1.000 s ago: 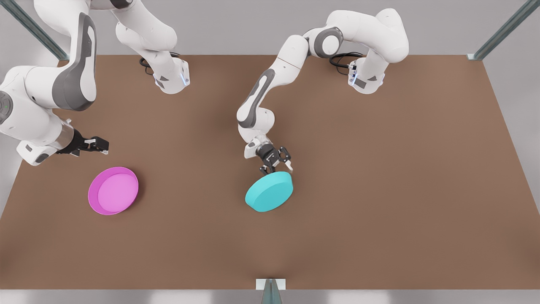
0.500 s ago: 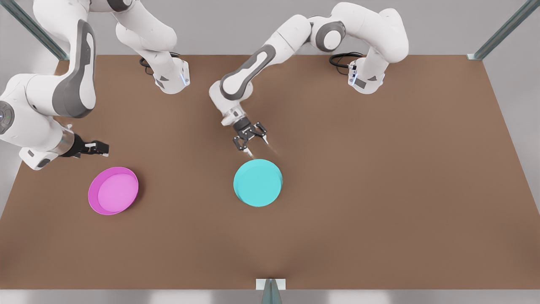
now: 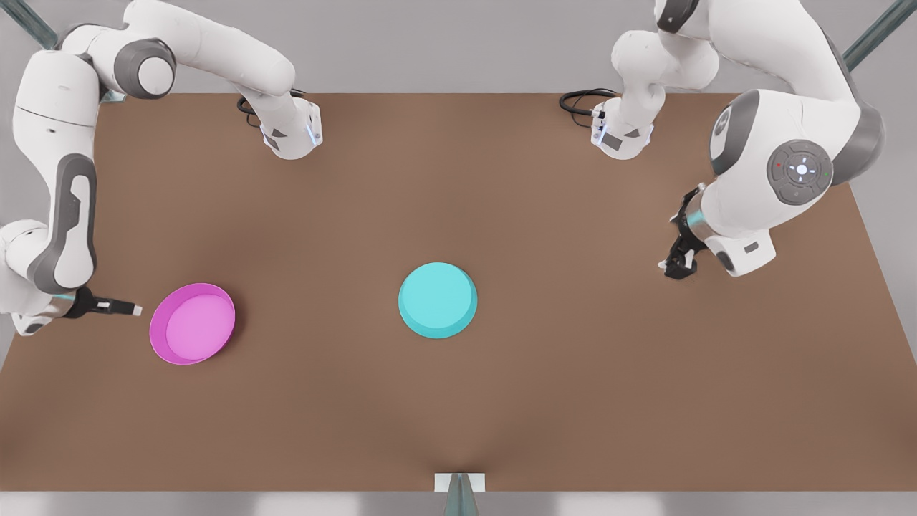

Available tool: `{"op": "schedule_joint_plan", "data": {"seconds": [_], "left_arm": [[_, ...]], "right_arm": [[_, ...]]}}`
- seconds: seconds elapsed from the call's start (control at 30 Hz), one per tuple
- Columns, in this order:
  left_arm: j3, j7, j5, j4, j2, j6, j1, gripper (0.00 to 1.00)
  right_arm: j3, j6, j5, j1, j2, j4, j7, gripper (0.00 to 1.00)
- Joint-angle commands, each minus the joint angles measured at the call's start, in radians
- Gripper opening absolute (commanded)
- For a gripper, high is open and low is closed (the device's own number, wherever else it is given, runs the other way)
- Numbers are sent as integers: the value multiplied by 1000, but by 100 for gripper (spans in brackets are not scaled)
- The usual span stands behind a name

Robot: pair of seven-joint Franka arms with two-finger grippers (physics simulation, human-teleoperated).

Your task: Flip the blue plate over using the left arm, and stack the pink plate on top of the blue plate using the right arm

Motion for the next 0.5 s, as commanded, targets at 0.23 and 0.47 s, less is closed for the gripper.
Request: {"op": "schedule_joint_plan", "data": {"seconds": [0.23,0.47], "left_arm": [[-124,1132,145,59,-7,100,131,100],[-124,1133,140,59,-35,44,131,100]], "right_arm": [[4,175,141,-20,79,-58,-314,100],[4,175,175,-34,99,-125,-308,100]]}}
